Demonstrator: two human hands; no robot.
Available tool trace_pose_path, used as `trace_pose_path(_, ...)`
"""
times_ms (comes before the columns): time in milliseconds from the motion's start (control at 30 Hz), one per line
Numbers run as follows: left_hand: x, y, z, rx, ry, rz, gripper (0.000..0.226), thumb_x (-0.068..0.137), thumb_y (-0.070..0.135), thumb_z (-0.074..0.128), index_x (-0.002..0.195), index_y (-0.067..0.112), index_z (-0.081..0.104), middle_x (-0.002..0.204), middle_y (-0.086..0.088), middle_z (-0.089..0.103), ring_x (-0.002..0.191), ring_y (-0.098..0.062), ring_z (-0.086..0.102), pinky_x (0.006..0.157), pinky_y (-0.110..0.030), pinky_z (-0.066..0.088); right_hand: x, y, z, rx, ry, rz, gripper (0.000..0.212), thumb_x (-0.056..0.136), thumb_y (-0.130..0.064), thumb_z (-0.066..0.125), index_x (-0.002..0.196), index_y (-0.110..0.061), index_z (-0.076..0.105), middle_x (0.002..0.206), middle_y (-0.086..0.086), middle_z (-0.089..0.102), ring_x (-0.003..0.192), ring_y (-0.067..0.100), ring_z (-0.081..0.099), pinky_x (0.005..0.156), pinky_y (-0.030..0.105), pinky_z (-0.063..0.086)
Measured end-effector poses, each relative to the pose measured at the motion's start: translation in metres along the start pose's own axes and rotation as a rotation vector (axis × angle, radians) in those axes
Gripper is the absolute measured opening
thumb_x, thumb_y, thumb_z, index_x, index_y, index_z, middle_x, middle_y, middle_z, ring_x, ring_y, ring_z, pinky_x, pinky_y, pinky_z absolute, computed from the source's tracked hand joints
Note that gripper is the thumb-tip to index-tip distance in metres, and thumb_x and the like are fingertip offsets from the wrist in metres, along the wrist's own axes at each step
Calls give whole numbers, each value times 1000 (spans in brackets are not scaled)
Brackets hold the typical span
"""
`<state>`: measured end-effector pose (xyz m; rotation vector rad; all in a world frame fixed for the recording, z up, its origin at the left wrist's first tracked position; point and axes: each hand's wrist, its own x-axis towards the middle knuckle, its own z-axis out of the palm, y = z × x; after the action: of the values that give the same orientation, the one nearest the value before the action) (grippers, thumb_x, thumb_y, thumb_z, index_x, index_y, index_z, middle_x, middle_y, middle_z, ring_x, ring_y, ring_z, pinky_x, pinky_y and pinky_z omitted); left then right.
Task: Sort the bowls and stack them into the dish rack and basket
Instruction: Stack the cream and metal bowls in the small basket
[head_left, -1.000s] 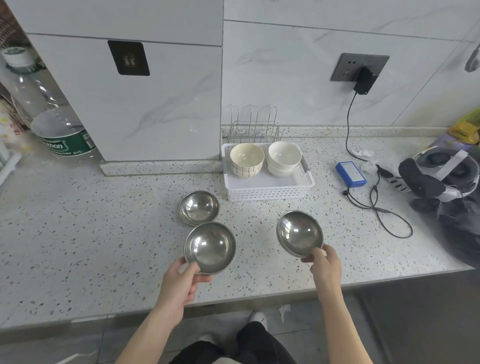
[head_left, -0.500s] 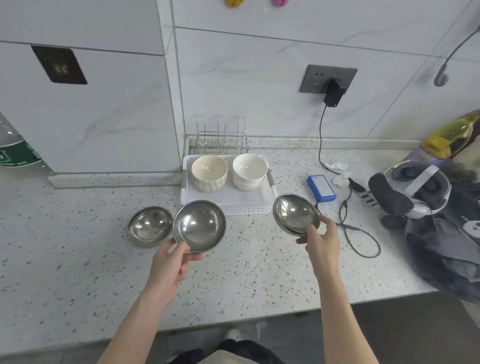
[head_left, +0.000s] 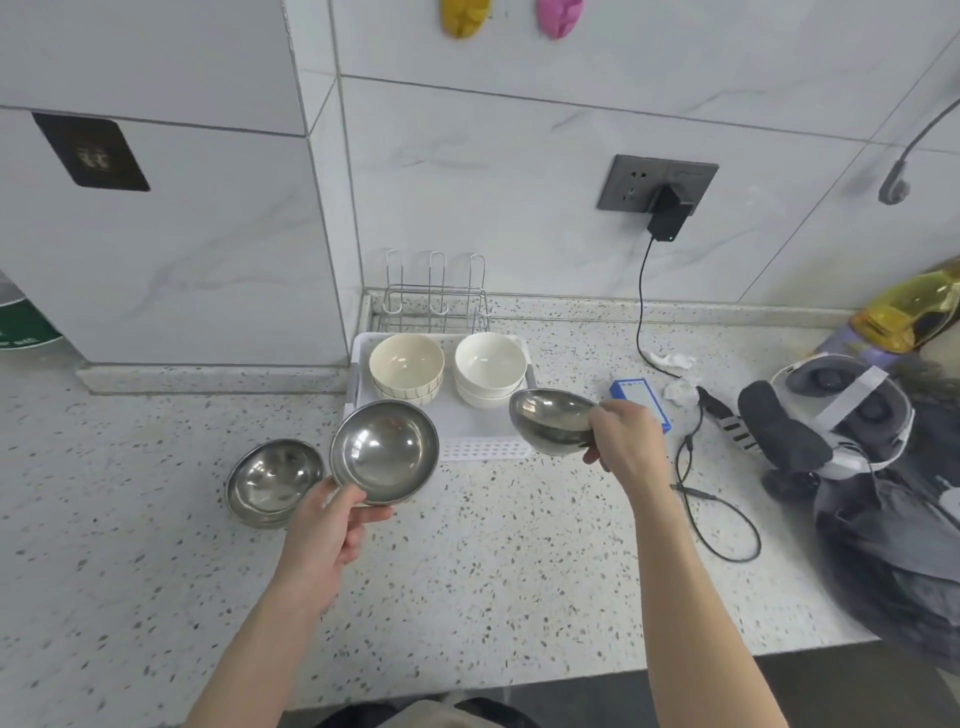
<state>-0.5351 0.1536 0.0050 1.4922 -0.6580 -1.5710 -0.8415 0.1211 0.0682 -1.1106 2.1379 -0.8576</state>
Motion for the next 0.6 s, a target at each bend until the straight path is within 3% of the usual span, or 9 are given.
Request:
trace_pose_path(67,3,6,-4,-4,0,12,20,94,13,59,113,14,60,83,-21,76,37,-5,45,33,-17,23,11,-16,5,-75,-58,13,23,77,-18,44,72,-7,65,49,8,66,42,16,45,50,29,40)
trace_pose_path(133,6,12,-10,-6,-10,19,19,95,13,59,114,13,59,84,-21,75,39,-5,44,34,-17,24,22,-31,11,-171,-117,29,23,77,-16,45,67,-4,61,47,9,66,40,15,45,49,27,40)
trace_pose_path(267,9,20,-19,22,-30,46,21,96,13,58,117,11,59,86,-22,75,46,-8,49,34,-17,25,41,-54,27,-338,-209,47,25,76,-17,42,68,-1,60,48,9,67,45,16,52,55,28,43)
trace_pose_path(400,15,25,-26,36,-38,59,21,96,14,59,115,6,61,86,-26,73,47,-7,53,34,-17,24,57,-72,43,-470,-251,49,21,75,-16,42,67,-7,60,45,5,65,36,11,48,51,23,39)
trace_pose_path(500,18,26,-31,28,-59,53,21,96,17,59,115,8,62,82,-21,75,56,-13,49,35,-16,25,67,-82,52,-519,-283,54,18,76,-16,44,67,-11,60,47,5,67,32,9,46,51,22,38)
trace_pose_path(600,21,27,-33,40,-64,47,23,96,18,60,116,7,62,85,-25,74,51,-10,50,35,-17,25,74,-85,62,-503,-318,85,21,76,-12,42,62,-13,58,50,7,68,30,8,45,49,21,36)
